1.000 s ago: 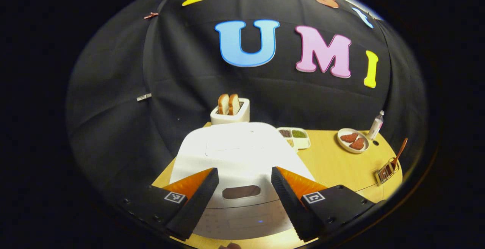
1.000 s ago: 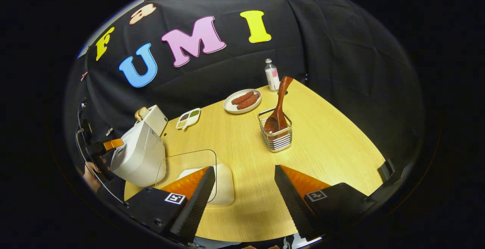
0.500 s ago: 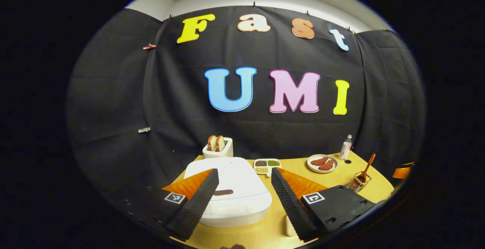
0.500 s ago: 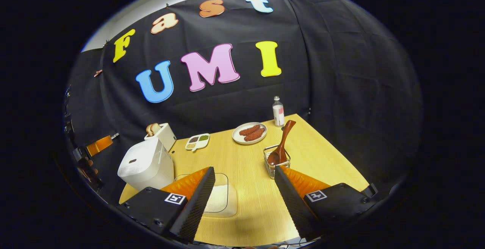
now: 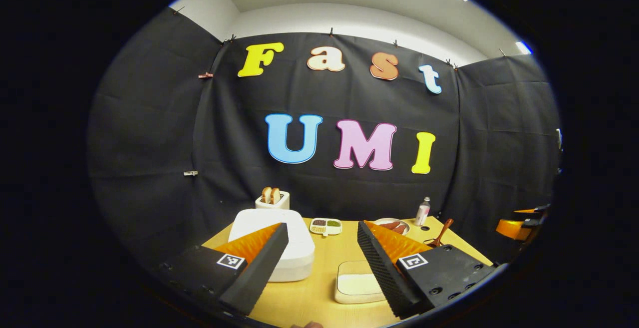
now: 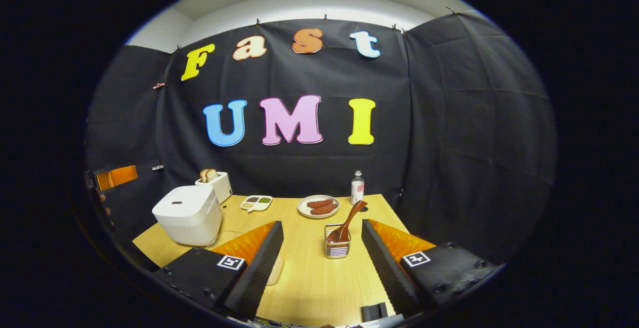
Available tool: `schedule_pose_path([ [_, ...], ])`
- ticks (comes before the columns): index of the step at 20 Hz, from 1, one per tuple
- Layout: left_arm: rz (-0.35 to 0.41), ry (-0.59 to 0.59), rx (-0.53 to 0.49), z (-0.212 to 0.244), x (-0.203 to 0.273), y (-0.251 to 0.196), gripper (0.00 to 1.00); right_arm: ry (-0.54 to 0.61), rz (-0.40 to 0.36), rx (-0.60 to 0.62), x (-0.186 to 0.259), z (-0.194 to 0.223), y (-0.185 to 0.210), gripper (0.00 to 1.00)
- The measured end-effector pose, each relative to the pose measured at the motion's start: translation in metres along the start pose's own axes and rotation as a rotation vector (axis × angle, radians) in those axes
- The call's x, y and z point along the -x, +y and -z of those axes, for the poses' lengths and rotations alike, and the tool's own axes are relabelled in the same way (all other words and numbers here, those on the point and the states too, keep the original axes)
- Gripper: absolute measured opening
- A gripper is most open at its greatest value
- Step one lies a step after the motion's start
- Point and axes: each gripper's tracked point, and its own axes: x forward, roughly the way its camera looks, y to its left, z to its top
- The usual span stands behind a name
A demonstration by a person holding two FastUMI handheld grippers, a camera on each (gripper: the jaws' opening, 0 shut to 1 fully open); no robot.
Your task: Close the left gripper, press the button to open the rice cooker; take a wooden spoon from the chopstick holder with the right hand, scoop a spoonful of rice and pour it into the rice cooker, then put the wooden spoon back into the chopstick holder.
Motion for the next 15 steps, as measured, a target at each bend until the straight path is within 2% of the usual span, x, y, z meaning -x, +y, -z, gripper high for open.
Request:
schedule_pose_path([
  [4,-0.005,-0.005,-0.042,-0.011,0.006,-0.012,0.96,-0.054,0.015,0.018,0.014,-0.023,-0.016,0.98],
  [8,-0.007,-0.008,-0.063,-0.016,0.009,-0.022,0.96,-0.053,0.024,0.005,0.019,-0.023,-0.02,0.98],
  [15,-0.006,0.008,-0.043,-0.01,0.0,0.0,0.96,-0.037,0.043,-0.004,0.008,-0.018,-0.004,0.98],
])
